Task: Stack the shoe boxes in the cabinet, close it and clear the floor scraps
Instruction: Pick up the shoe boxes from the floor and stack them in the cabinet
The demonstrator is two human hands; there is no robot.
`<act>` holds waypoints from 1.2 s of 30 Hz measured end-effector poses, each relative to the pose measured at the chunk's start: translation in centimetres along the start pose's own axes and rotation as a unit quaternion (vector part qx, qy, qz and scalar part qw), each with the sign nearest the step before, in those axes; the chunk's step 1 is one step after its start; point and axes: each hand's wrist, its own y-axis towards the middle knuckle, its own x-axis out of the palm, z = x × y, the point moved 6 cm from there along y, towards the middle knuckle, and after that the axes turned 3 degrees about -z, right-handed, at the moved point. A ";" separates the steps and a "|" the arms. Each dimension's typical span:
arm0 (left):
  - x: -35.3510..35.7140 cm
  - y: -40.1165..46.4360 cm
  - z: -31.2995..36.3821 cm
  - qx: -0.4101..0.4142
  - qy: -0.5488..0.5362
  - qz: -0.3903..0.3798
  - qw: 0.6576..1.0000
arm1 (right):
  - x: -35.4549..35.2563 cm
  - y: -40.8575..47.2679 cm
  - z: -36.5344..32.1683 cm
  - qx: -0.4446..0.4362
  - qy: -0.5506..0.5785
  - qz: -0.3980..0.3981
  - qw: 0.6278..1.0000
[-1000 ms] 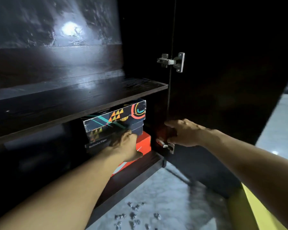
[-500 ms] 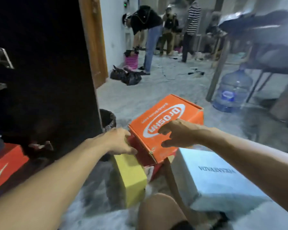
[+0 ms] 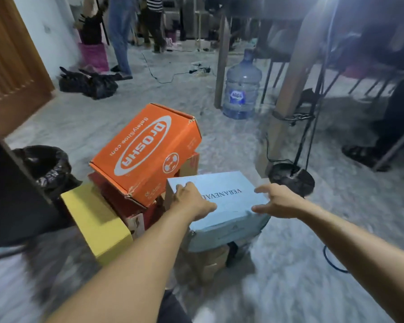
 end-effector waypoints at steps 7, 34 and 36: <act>2.4 1.8 -3.8 -0.070 -0.100 -0.039 0.992 | 3.2 3.8 4.9 0.083 0.226 -0.001 0.971; -10.4 -6.3 -5.3 0.045 -0.221 -0.037 0.974 | -4.6 -1.6 -4.7 -0.071 0.238 0.061 0.967; -11.4 -6.8 -5.9 0.044 -0.210 -0.010 0.977 | -5.1 -1.9 -5.6 -0.084 0.242 0.073 0.964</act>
